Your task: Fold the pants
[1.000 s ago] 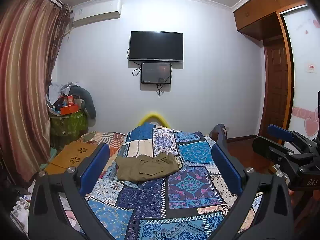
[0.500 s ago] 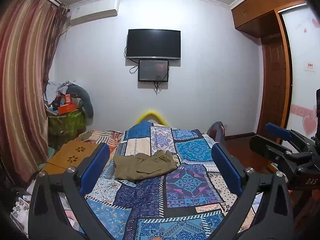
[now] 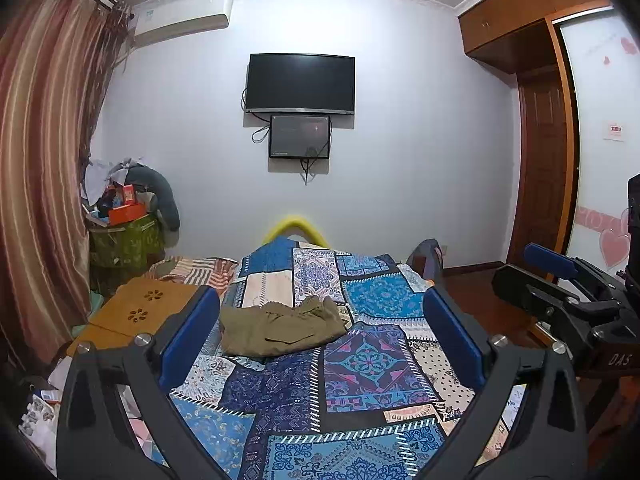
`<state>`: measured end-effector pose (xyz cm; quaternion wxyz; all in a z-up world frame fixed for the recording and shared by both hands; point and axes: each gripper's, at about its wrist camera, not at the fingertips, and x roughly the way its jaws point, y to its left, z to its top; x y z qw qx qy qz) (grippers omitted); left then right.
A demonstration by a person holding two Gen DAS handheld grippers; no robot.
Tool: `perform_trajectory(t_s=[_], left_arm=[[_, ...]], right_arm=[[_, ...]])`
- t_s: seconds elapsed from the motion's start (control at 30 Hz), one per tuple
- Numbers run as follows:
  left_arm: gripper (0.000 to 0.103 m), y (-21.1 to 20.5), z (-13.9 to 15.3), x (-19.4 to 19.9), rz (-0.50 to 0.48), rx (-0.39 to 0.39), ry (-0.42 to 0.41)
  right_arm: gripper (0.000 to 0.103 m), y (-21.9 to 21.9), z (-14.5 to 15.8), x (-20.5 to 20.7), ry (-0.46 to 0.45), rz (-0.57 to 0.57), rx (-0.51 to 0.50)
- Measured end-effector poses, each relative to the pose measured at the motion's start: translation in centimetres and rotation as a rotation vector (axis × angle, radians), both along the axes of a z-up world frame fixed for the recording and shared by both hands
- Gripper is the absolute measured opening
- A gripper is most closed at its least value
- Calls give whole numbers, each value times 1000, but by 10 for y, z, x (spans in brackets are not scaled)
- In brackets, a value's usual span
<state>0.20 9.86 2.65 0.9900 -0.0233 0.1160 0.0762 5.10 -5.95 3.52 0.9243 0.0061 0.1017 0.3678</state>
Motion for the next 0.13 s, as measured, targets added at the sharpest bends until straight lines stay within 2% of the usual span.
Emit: perform_trajectory(t_s=[0.13], left_arm=[[103,0,-1,3,0,4,5]], right_arm=[[103,-1,0,2,6,-1,5]])
